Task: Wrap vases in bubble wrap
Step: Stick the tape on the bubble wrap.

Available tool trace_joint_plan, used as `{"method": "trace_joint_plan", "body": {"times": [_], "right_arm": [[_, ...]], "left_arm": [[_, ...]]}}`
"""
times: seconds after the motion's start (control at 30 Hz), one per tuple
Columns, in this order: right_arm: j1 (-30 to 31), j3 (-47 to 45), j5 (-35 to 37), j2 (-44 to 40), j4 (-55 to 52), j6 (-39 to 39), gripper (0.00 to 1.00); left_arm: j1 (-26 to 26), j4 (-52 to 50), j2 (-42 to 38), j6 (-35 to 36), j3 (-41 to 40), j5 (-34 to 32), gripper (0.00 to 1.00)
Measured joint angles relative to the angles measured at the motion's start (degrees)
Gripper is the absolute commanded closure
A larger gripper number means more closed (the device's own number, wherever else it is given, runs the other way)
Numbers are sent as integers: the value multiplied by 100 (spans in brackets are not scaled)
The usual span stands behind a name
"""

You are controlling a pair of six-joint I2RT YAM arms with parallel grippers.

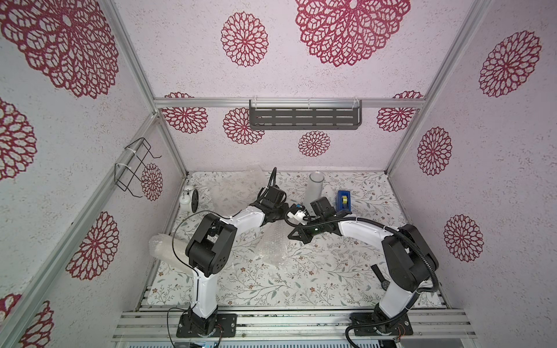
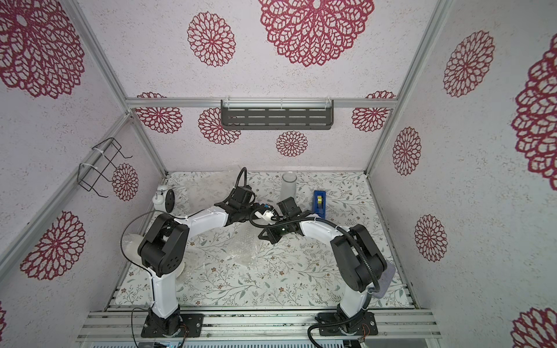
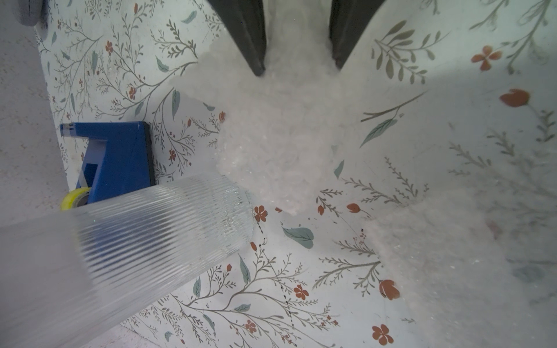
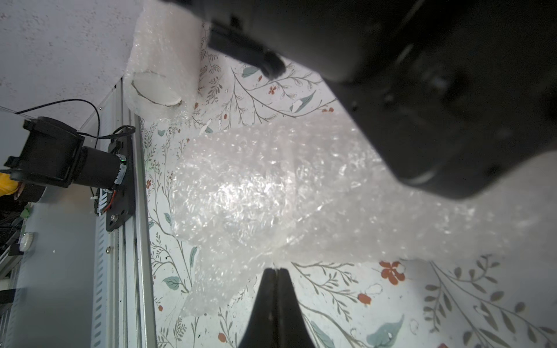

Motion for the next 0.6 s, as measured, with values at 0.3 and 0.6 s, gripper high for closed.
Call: {"method": "trace_joint_plan", "body": {"times": [0.3,0.6], "right_arm": [[9,0,157,101,61,136,100],[24,0,332,282,380,400,94]], "left_arm": [[-13,-2,0,2,-2,0,64],[-20,2,0,-2,-4,-2,65]]}}
